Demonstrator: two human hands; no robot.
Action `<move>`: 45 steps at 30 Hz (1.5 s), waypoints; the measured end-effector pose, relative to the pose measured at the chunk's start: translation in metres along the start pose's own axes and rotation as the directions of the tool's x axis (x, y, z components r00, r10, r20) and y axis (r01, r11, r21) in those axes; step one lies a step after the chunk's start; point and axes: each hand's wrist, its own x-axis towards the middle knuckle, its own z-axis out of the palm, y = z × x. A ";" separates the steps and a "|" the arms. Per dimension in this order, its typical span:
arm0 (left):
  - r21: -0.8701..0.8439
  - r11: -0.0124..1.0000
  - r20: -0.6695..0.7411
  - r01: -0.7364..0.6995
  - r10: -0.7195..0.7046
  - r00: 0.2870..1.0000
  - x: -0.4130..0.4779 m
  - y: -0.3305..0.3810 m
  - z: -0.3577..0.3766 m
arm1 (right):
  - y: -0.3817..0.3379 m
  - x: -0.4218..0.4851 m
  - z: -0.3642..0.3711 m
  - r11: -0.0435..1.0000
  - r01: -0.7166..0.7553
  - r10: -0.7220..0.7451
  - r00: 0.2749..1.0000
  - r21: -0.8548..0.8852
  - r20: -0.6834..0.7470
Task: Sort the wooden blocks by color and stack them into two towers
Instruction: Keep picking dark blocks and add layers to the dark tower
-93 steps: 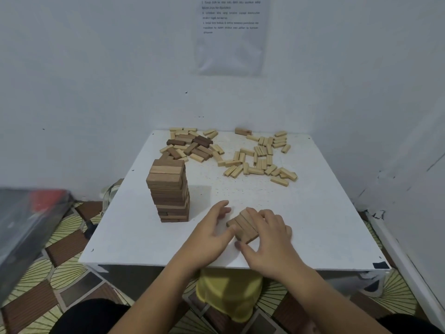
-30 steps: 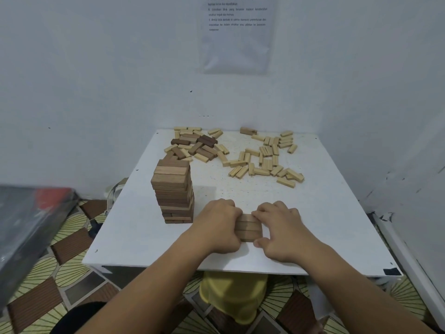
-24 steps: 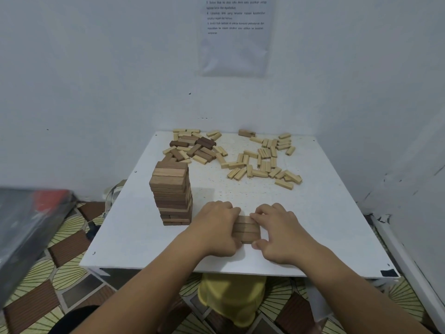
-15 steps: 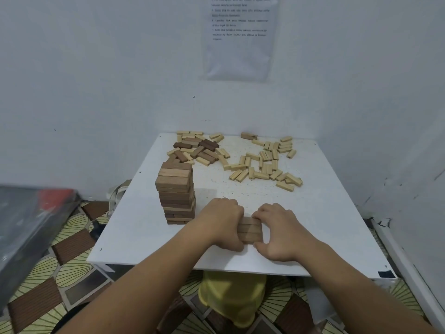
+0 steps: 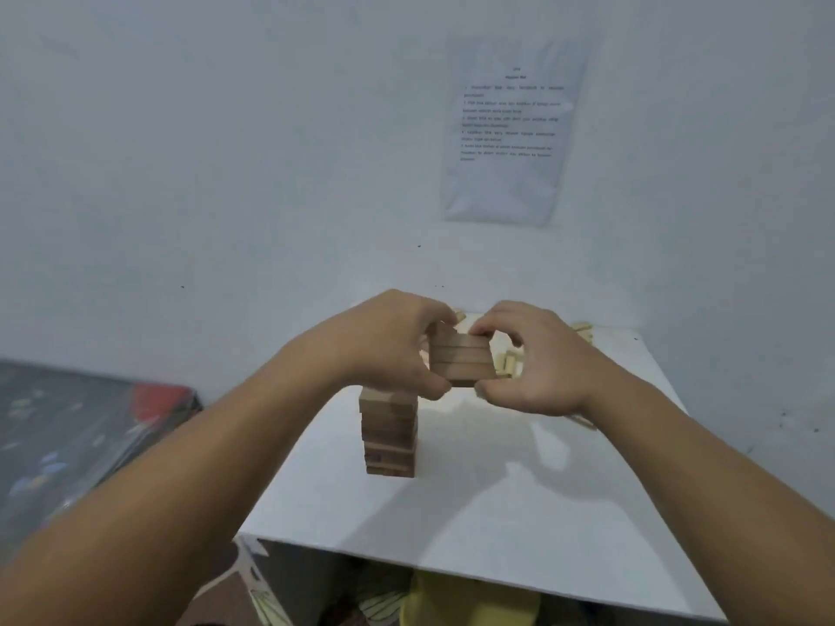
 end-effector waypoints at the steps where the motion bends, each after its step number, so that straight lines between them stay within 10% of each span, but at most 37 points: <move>1: -0.013 1.000 0.003 0.014 -0.014 1.000 -0.002 -0.009 -0.009 | -0.007 0.010 0.003 1.000 0.003 -0.003 1.000 -0.005 0.001; 45: -0.029 0.999 0.140 0.026 -0.022 0.990 -0.001 -0.101 0.021 | -0.021 0.049 0.075 0.991 -0.084 0.097 0.987 -0.101 0.131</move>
